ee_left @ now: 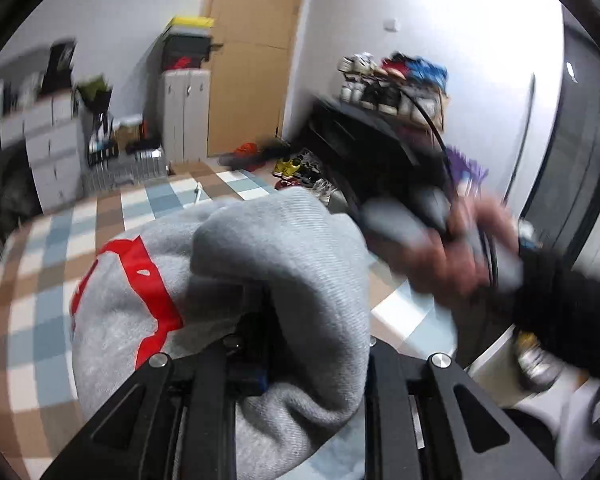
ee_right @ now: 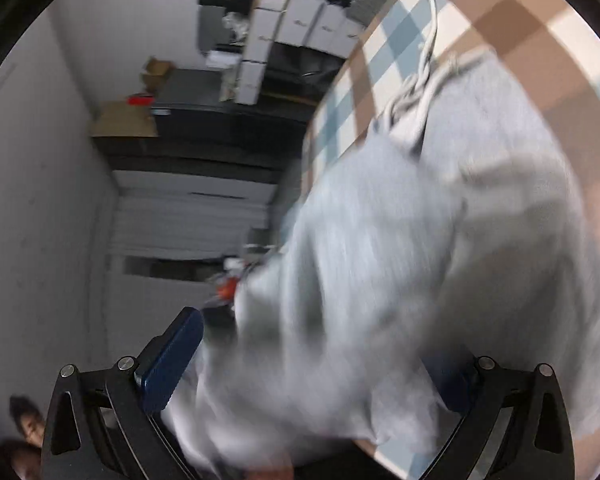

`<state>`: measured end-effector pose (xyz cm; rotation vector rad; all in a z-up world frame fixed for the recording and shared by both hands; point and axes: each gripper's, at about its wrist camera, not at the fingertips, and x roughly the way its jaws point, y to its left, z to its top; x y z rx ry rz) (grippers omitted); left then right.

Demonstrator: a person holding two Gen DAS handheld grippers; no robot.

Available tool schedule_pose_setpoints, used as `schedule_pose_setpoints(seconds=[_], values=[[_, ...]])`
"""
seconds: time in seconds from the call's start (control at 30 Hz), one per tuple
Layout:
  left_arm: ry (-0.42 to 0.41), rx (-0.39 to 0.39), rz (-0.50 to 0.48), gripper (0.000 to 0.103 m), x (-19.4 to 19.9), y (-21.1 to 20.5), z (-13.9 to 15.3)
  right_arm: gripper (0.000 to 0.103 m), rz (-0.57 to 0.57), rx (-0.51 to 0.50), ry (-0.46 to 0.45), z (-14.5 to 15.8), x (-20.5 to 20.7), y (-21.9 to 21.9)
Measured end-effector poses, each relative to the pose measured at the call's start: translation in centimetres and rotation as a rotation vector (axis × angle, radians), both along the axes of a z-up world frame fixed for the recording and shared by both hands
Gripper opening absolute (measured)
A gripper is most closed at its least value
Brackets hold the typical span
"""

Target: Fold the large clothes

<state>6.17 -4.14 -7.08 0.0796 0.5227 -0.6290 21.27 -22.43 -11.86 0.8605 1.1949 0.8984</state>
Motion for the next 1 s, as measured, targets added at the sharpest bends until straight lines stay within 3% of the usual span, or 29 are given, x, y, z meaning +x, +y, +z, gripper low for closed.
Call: schedule_pose_setpoints(seconds=[0.03,0.13,0.23,0.37,0.5,0.63,0.67,0.73,0.77,0.83,0.9,1.0], values=[[-0.013,0.014,-0.001,0.014,-0.2,-0.3,-0.2,0.103,0.017,-0.042,0.002,0.4,0.5,0.9],[-0.076,0.076,0.016,0.014,-0.6,-1.6,-0.7,0.103,0.101,-0.32,-0.023,1.5,2.4,5.1],[-0.079,0.093,0.028,0.015,-0.3,-2.1,-0.3,0.103,0.226,-0.517,-0.076,2.7,3.8,9.7],[-0.104,0.131,0.042,0.015,0.0,-2.3,-0.5,0.103,0.364,-0.694,-0.135,2.7,4.5,14.6],[-0.112,0.169,0.053,0.015,0.0,-2.8,-0.6,0.103,0.354,-0.742,-0.065,-0.8,6.1,14.6],[-0.128,0.21,0.065,0.015,-0.3,-3.0,-0.9,0.1,0.258,-0.624,-0.076,-0.8,6.7,13.3],[-0.132,0.213,0.071,0.015,-0.5,-2.9,-0.8,0.096,0.233,-0.577,-0.109,0.1,6.5,12.2],[-0.143,0.209,0.078,0.015,-1.0,-2.6,-0.6,0.053,0.174,-0.558,-0.154,1.1,6.6,11.3],[-0.147,0.209,0.077,0.015,-1.1,-2.7,-0.4,0.049,0.142,-0.543,-0.167,1.6,6.5,10.5],[-0.155,0.215,0.076,0.015,-1.0,-2.7,-0.4,0.03,0.136,-0.577,-0.181,1.5,6.3,10.1],[-0.174,0.249,0.077,0.015,-1.4,-3.4,-0.5,0.024,0.15,-0.644,-0.223,1.5,5.9,10.6],[-0.201,0.299,0.092,0.015,-1.1,-4.0,-1.2,0.022,0.143,-0.638,-0.277,3.0,6.3,11.2]])
